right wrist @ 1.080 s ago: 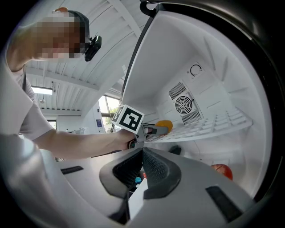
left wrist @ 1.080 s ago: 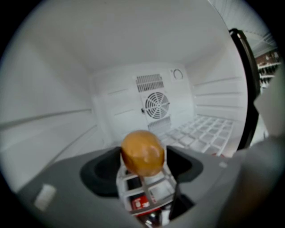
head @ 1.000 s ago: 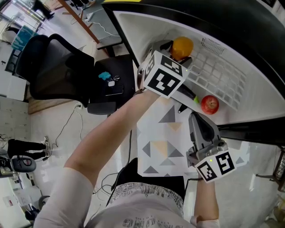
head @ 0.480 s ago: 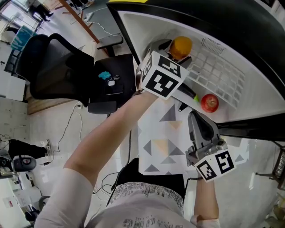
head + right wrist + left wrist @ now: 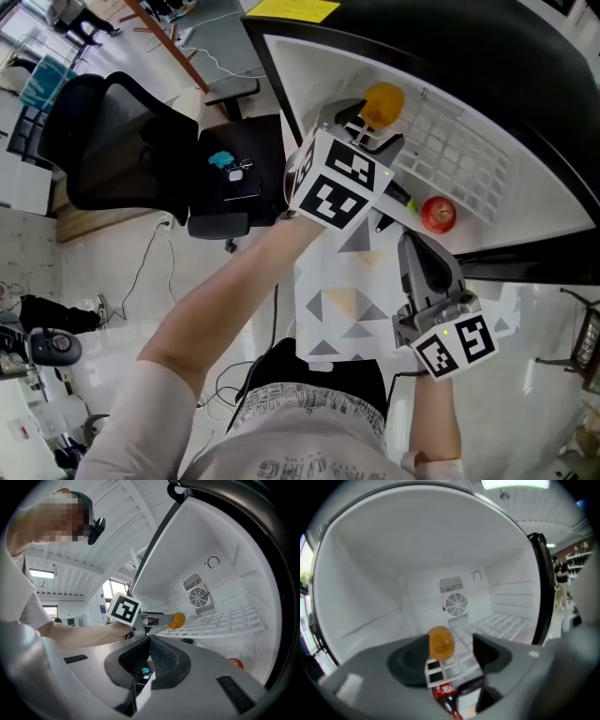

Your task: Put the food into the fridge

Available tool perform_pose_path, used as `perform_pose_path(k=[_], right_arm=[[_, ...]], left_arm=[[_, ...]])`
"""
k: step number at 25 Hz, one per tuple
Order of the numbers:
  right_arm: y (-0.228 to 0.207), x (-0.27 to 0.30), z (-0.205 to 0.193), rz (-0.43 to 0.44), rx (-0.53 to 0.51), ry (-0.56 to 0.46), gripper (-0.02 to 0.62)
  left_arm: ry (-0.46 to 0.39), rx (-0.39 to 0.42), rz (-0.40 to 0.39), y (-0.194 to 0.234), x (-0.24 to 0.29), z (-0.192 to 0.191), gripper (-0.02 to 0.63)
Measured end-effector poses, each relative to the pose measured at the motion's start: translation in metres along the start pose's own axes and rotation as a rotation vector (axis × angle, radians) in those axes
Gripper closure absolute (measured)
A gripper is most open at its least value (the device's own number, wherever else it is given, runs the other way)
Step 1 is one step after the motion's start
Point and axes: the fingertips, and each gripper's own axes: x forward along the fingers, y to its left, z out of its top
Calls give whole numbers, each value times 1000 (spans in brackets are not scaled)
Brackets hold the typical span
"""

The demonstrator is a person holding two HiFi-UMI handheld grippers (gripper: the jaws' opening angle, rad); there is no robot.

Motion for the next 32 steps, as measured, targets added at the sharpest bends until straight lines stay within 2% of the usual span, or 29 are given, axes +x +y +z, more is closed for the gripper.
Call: perform_pose_path(k=[8,24,32], right_arm=[[16,-6,14,-25,-5,-5,594],[45,-22,23,-82,0,-25,594],[65,-25,23,-96,-8,-35,594]], left_arm=[[-31,-4,-16,-8,-31,2,411],[-54,-7,-45,-21,-76,1,525],[-62,1,-56,-24,-104,-5,556]])
